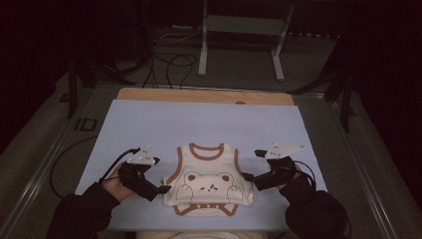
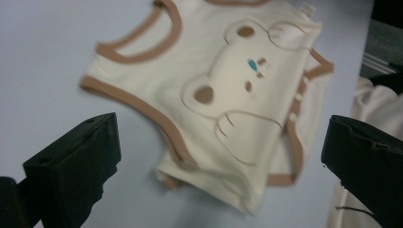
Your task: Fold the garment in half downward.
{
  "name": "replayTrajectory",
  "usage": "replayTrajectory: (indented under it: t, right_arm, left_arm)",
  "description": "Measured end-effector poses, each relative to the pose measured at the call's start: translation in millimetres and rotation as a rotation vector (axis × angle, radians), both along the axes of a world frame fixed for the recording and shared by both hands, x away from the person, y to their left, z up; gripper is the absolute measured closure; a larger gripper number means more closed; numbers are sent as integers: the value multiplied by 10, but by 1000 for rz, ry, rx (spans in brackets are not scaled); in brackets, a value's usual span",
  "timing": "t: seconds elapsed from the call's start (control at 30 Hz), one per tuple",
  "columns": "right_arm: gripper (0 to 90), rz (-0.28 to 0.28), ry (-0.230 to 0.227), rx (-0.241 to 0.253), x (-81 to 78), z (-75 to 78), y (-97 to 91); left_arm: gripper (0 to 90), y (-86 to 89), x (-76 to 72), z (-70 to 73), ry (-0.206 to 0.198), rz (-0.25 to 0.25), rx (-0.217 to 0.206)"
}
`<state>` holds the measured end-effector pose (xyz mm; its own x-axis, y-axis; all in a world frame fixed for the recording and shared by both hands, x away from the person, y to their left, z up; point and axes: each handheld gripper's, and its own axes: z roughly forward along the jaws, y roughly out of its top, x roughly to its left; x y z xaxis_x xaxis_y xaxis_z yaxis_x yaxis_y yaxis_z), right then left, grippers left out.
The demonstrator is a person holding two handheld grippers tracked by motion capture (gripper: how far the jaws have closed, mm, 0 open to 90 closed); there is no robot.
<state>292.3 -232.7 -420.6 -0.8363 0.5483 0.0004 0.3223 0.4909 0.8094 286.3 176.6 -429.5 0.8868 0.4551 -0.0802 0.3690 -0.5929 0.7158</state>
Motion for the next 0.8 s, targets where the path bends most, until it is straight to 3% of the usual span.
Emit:
replayTrajectory:
  t: [0.2,0.5,0.8]
  right_arm:
    - [103,1,-29,2,100,94,41]
    - [103,59,-10,7,333,161,175]
    - [103,91,-8,-11,562,80,283]
  left_arm:
    - [5,-19,158,87,-34,-17,-29]
    - [5,-52,379,134,-54,-10,-35]
    - [5,-124,603,71,-49,1,-39]
